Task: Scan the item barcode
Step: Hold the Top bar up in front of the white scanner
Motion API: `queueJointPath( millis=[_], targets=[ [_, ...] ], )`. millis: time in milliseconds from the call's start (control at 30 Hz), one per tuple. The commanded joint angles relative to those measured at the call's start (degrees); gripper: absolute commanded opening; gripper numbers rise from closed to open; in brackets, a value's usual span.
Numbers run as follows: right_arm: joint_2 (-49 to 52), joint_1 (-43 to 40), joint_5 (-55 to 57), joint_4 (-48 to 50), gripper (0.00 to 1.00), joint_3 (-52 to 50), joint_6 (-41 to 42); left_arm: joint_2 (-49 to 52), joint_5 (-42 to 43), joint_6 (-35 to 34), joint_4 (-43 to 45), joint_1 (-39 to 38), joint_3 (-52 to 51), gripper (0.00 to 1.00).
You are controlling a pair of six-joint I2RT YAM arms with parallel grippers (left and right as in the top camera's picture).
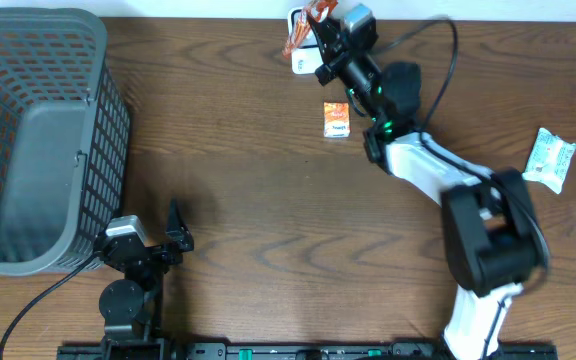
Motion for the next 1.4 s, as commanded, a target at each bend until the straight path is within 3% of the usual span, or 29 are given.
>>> queueJointPath(
  millis=[0,333,567,1033,1367],
  targets=[
    [7.1,-1.81,0.74,9.01,0.01,3.32,-0.11,-0.39,-0.28,0.74,-0.87,-0.11,-1.86,0.98],
    [26.14,-3.96,-6.12,9.42,0.01,27.58,-2.27,-0.39,-0.28,0.74,-0.87,-0.11,-1.86,0.98],
    [34.01,-3.96,-6.12,-1.49,0.01,42.75,-8.0,-0.39,-0.28,0.74,-0.87,-0.11,-1.86,0.98],
    [36.15,-5.07,-11.93,-16.04,0.01,45.29,-17.22,-0.39,-0.28,0.74,-0.87,-0.11,-1.86,0.98],
    [36.15,-7.82,-27.15,-22.27,0.01,45.24,-18.64,-0.39,-0.28,0.74,-0.87,-0.11,-1.86,0.98]
  ],
)
